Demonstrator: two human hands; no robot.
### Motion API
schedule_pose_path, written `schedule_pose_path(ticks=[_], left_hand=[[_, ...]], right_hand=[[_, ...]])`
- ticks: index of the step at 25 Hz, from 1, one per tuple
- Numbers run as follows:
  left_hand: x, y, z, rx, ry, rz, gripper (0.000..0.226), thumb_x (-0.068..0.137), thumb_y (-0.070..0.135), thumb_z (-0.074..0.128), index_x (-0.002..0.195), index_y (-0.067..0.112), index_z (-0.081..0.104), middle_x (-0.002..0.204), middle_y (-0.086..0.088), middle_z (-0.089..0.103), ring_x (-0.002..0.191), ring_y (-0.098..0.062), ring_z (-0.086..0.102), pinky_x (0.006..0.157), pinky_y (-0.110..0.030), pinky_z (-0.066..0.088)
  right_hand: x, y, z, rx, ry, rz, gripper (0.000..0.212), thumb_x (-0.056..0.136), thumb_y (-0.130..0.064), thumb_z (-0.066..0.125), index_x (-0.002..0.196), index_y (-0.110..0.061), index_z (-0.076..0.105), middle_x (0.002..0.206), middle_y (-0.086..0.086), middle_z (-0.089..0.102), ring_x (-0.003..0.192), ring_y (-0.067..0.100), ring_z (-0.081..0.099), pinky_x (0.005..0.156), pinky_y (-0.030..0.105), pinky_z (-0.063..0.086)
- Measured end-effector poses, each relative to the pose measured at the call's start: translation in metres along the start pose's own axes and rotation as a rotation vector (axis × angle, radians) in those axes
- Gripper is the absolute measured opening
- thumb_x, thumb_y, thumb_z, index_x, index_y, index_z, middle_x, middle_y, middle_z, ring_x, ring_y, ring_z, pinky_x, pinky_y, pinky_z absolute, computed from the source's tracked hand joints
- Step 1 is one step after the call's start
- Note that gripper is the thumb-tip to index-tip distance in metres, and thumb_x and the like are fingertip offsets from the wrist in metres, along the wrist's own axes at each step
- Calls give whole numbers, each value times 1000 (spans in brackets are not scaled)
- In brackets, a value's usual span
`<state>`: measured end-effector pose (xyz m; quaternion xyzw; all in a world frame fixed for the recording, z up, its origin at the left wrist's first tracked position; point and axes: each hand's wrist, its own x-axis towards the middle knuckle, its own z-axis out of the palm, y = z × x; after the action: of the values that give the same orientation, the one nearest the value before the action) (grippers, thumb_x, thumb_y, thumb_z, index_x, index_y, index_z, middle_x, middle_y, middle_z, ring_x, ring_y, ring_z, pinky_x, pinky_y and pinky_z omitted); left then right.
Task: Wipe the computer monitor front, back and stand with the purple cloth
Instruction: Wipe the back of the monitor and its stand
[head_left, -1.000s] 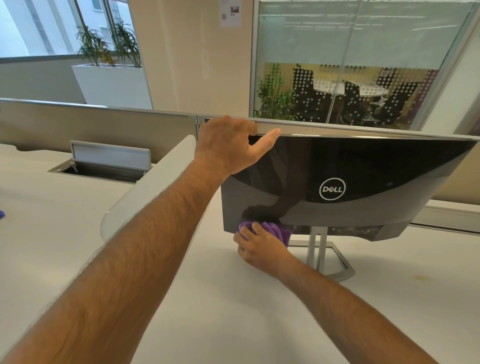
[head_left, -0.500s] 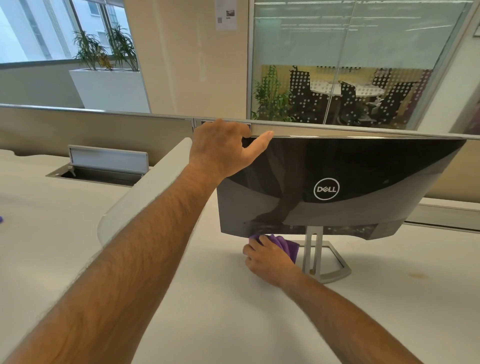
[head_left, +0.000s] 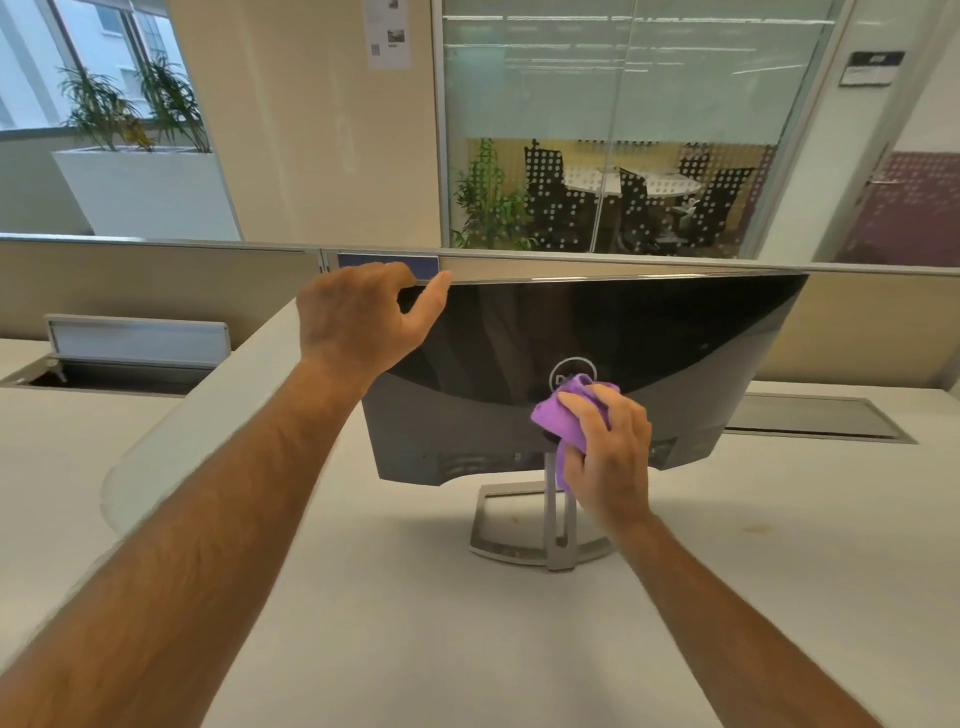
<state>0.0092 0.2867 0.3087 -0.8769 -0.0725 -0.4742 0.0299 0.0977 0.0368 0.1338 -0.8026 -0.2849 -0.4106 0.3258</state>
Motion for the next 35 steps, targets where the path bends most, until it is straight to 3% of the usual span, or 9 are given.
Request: schedule_pose_path(ticks=[6,8,12,17,21,25,29,32,35], left_hand=[[-4,1,0,-24,19,6,59,95,63,41,94,17,77,80,-5,75,64,-23,67,57,-22,39],[-4,2,-2,-16,18,12,58,95,62,42,97,16,77,83,-5,76,65,-23,67,57,-21,37],[-4,4,-3,-4,17,32,58,95,61,41,102,16,76,94,-6,76,72,-26,70,55,-20,37],[-4,6,-4,18,24,42,55,96,60,42,103,17,76,95,-7,76,73,-27,70,52,-18,26],[-3,10,-6,5,46,37,51,96,55,46,101,14,76,84,-10,76,66,-30,69,55,-19,30],[-2,10,-5,-3,47,21,52,96,55,46,100,13,77,80,-11,75,63,-30,67,61,-17,33],[-2,9,-4,-16,49,26,54,96,56,45,98,12,77,80,-11,75,63,-30,67,62,-20,43],[-3,9,-3,-11,62,34,54,96,55,47,98,10,77,83,-12,76,66,-32,68,64,-20,43],[-3,8,-2,-1,58,28,55,96,55,46,99,10,77,85,-12,76,67,-31,68,64,-20,43]], right_hand=[[6,66,-36,282,160,730,49,87,-14,73,131,-16,52,126,5,52,110,22,54,88,36,53],[0,81,-39,472,149,1069,40,94,-19,66,130,-20,51,121,1,56,105,22,59,90,38,54],[-18,117,-36,919,37,1653,28,98,-27,57,124,-17,58,111,11,66,96,29,66,73,35,56],[-11,107,-33,771,170,1421,31,99,-25,57,130,-20,51,113,7,62,94,27,65,87,39,57],[-16,111,-36,887,53,1666,20,98,-23,57,116,-16,55,99,10,62,85,27,63,76,35,52],[-25,110,-28,746,76,1381,38,95,-24,64,129,-18,50,114,6,59,92,23,63,73,29,54],[-29,113,-28,869,-76,1672,24,100,-23,54,122,-14,57,106,13,63,87,29,65,65,33,55],[-22,114,-31,717,52,1403,27,99,-22,57,125,-16,53,112,9,62,93,27,64,82,37,57],[-16,115,-31,498,58,1168,40,94,-22,66,129,-17,49,115,2,56,96,24,60,84,34,53]])
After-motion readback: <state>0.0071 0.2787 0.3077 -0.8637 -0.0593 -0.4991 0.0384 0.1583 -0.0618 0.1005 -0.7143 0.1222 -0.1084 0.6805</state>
